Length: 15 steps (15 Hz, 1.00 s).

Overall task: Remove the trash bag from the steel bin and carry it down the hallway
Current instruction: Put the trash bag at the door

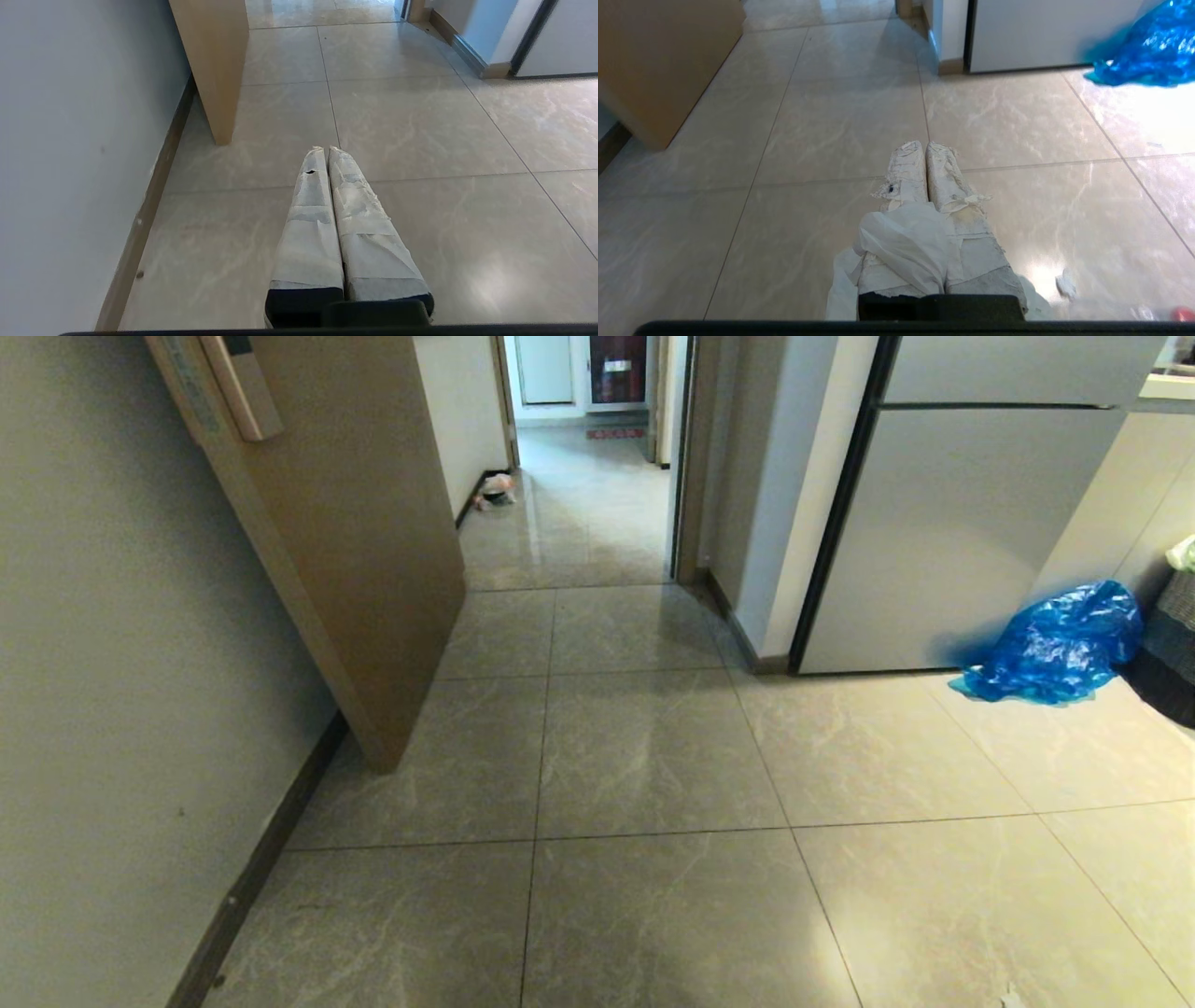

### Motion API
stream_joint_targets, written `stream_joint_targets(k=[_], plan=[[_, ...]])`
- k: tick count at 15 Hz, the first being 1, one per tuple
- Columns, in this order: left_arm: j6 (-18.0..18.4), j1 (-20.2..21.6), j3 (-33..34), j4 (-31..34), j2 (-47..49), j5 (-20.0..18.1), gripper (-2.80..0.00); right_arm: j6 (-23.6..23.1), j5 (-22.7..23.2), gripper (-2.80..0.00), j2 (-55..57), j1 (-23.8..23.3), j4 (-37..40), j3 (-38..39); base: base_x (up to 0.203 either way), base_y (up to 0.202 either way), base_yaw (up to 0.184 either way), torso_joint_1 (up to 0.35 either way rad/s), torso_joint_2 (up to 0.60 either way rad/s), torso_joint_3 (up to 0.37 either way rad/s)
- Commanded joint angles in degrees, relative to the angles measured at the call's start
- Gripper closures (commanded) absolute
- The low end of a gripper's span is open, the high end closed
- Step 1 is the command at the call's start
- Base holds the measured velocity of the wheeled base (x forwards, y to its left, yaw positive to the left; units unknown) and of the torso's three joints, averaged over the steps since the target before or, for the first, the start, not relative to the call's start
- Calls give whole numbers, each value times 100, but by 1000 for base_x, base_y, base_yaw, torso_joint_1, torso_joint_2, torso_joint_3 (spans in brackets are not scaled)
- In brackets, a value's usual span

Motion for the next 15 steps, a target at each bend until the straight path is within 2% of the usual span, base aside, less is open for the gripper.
stream_joint_targets(k=[1, 15], plan=[[-16, 0, -2, -5, -2, 1, 0, 5, 0, 0, 7, 0, -4, 2, 185, 0, -3, -2, 3, -2], [-8, 0, 5, -11, -2, 1, 0, 0, 0, 0, 7, 0, -4, 4, 183, 0, -4, 2, 2, 3]])
